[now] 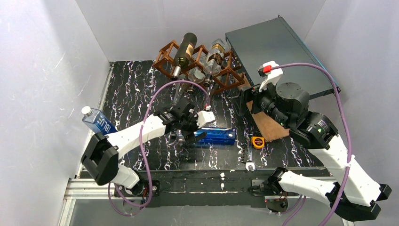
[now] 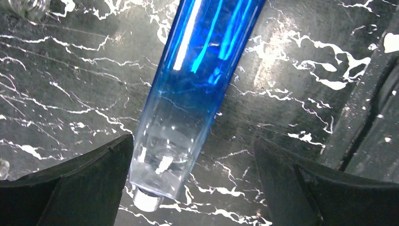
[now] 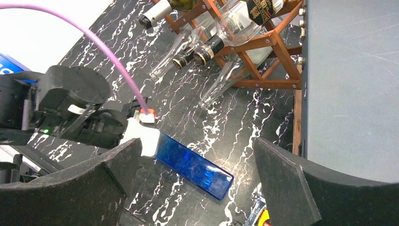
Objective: Put the wine bottle on the wine rack
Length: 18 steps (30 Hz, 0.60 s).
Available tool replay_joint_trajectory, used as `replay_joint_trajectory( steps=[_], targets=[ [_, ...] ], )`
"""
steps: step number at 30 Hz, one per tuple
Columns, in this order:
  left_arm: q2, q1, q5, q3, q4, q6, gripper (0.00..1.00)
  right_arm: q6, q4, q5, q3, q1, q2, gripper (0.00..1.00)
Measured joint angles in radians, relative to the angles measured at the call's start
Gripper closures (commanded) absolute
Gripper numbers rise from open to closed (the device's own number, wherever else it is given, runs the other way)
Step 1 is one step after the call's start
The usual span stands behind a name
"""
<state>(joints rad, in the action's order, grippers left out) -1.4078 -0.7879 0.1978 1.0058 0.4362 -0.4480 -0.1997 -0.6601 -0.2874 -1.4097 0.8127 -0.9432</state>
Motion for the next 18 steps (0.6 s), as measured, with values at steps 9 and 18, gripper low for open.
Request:
replay_joint_trajectory(
  steps=[9,18],
  targets=[
    [-0.174,0.0,-0.008,0.066,0.004,-0.056,0.02,-0.003,-0.015,-0.002,-0.001,0.0,0.0,0.02],
    [-0.28,0.0,-0.053,0.11,0.009,0.018,0.06,-0.01,-0.031,-0.002,-0.01,0.0,0.001,0.02]
  ],
)
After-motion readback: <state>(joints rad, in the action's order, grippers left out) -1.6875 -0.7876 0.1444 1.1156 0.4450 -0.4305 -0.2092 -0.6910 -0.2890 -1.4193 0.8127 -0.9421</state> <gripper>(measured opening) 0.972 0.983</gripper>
